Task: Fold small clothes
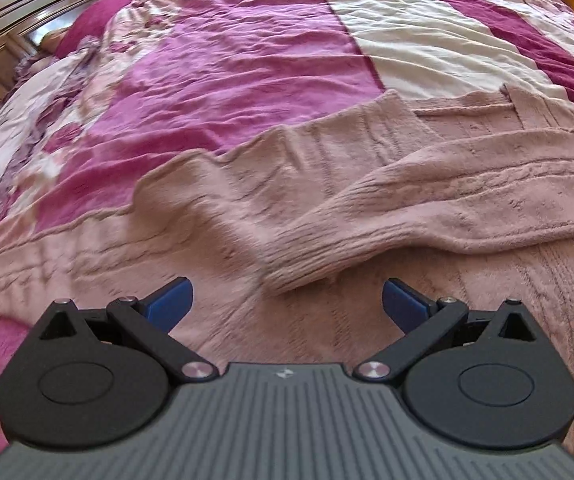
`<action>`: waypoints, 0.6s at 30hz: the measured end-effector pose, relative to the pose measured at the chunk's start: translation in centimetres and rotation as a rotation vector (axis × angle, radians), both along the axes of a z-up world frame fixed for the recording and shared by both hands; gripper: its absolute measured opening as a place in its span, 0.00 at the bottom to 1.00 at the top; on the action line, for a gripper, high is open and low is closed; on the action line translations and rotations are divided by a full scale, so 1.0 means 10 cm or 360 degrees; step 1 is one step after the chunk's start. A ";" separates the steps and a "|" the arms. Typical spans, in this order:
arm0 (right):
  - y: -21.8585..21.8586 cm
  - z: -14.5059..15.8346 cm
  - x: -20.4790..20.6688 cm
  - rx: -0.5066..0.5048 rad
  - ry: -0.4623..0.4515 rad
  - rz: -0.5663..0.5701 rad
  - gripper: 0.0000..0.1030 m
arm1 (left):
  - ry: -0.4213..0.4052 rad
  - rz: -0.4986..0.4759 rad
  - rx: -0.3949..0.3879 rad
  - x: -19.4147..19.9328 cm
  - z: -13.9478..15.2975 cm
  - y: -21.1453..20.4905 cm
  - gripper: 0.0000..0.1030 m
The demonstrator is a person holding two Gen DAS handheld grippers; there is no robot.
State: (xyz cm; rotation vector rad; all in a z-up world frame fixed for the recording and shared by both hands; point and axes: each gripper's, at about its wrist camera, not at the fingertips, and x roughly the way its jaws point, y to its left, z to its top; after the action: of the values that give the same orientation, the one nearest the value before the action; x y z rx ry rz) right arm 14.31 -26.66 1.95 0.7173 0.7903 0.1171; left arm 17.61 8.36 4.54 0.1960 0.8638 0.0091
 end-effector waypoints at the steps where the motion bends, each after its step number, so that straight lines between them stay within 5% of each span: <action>1: -0.04 -0.01 0.01 0.0012 -0.0006 -0.0019 0.66 | -0.0008 -0.0019 -0.0001 0.03 -0.02 -0.03 1.00; 7: -0.15 -0.04 0.11 0.0024 -0.0034 -0.0067 0.64 | -0.0097 -0.0049 0.0239 0.18 -0.14 -0.16 1.00; 9: -0.17 -0.04 0.12 -0.0004 -0.0049 -0.0068 0.49 | -0.0171 -0.0051 0.0348 0.21 -0.13 -0.19 0.83; 13: -0.22 -0.07 0.09 -0.0074 -0.0062 -0.0090 0.35 | -0.0322 0.0076 0.0571 0.29 -0.08 -0.18 0.78; 18: -0.29 -0.09 0.04 -0.0122 -0.0054 -0.0104 0.34 | -0.0390 0.0219 0.0571 0.24 0.00 0.04 0.78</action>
State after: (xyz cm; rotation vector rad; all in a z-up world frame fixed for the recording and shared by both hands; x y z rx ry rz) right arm 14.73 -29.61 1.09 0.6660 0.7342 0.0398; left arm 20.04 8.76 4.51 0.4618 0.6243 0.3124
